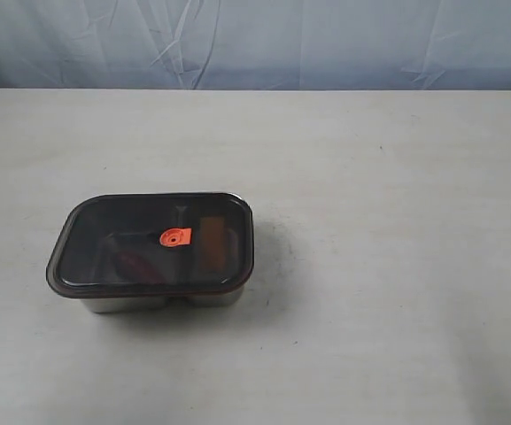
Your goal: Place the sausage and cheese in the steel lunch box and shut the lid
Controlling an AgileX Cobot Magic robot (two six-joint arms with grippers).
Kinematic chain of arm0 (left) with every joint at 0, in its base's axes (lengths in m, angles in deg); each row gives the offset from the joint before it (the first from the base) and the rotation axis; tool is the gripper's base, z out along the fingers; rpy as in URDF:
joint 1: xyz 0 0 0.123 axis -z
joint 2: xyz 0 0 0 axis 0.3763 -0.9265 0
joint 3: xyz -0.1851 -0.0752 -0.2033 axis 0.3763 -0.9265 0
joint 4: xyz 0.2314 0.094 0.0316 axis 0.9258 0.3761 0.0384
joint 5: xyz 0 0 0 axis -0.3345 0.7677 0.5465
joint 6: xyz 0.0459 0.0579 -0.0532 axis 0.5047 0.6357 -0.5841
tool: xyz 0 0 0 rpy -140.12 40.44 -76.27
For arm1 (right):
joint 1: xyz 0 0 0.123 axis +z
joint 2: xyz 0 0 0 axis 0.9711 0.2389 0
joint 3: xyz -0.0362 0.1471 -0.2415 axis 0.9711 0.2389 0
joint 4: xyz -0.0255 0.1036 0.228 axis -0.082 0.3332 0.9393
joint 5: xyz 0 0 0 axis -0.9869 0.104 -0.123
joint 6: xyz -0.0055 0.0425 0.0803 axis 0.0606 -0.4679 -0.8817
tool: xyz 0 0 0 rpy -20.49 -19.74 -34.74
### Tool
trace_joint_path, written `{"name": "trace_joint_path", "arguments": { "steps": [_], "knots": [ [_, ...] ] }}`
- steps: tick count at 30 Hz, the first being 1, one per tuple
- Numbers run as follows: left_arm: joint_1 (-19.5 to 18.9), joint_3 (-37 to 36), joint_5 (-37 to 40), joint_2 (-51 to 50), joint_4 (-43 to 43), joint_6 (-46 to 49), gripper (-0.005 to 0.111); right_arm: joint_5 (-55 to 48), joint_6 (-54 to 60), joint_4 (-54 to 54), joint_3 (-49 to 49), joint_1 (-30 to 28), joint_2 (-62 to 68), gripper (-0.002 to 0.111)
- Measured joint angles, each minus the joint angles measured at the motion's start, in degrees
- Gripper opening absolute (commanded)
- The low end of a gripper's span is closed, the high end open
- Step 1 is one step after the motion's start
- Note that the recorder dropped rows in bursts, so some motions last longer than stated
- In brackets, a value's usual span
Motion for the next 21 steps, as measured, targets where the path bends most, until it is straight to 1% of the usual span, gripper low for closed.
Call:
{"name": "trace_joint_path", "arguments": {
  "steps": [4, 6, 10, 12, 17, 21],
  "knots": [
    [0.0, 0.0, -0.39, 0.0, 6.15, -1.25, 0.0, 0.0, 0.0, 0.0, 0.0, 0.0, 0.0, -0.001],
    [0.0, 0.0, -0.66, 0.0, 10.27, -4.84, 0.0, 0.0, 0.0, 0.0, 0.0, 0.0, 0.0, -0.001],
    [0.0, 0.0, -1.28, 0.0, 19.66, -15.62, 0.0, 0.0, 0.0, 0.0, 0.0, 0.0, 0.0, -0.001],
    [0.0, 0.0, -1.29, 0.0, 23.2, -18.29, 0.0, 0.0, 0.0, 0.0, 0.0, 0.0, 0.0, -0.001],
    [0.0, 0.0, -1.29, 0.0, 27.84, -21.26, 0.0, 0.0, 0.0, 0.0, 0.0, 0.0, 0.0, -0.001],
    [0.0, 0.0, -1.29, 0.0, 31.53, -26.18, 0.0, 0.0, 0.0, 0.76, 0.0, 0.0, 0.0, -0.001]
  ]
}}
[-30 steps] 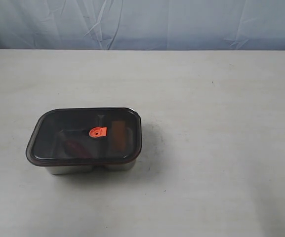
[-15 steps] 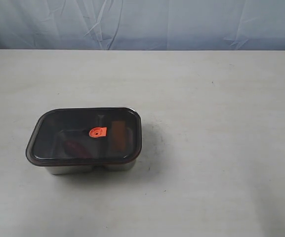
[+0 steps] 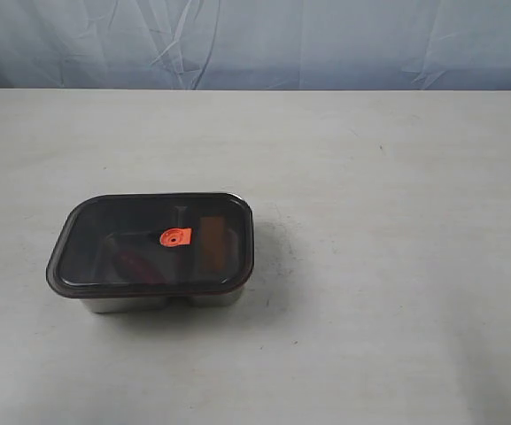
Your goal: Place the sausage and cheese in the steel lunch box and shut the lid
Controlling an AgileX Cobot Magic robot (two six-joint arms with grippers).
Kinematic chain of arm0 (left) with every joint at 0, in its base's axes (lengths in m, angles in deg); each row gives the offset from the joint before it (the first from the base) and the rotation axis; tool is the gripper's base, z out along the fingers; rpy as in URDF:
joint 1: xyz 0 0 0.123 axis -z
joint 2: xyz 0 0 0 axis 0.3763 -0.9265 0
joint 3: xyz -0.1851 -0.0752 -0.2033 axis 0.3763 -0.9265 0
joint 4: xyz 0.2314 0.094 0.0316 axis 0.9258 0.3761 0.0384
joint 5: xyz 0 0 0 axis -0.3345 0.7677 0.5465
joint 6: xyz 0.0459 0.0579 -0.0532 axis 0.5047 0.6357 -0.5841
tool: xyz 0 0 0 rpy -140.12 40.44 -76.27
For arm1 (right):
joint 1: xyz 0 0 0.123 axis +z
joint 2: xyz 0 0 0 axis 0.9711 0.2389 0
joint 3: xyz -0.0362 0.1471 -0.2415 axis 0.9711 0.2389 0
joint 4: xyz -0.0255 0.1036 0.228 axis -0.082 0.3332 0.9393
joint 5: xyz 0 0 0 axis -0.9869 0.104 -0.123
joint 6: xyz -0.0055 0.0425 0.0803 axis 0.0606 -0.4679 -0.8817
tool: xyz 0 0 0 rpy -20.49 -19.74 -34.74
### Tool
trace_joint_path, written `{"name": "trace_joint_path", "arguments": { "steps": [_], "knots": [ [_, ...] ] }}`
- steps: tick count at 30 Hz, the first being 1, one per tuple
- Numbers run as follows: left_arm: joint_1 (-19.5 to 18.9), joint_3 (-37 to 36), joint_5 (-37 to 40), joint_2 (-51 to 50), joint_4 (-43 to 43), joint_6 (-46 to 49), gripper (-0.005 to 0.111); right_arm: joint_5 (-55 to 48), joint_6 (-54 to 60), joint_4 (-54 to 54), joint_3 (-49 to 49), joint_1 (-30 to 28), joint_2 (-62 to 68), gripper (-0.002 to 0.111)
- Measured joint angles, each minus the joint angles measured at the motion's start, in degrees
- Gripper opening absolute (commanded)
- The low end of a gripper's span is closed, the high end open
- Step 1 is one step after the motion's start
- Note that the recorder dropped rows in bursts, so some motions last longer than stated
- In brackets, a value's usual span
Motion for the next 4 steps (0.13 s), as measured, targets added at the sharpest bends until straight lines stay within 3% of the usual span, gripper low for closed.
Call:
{"name": "trace_joint_path", "arguments": {
  "steps": [4],
  "knots": [
    [0.0, 0.0, 0.0, 0.0, 1.65, -1.24, 0.0, 0.0, 0.0, 0.24, 0.0, 0.0, 0.0, -0.001]
  ]
}}
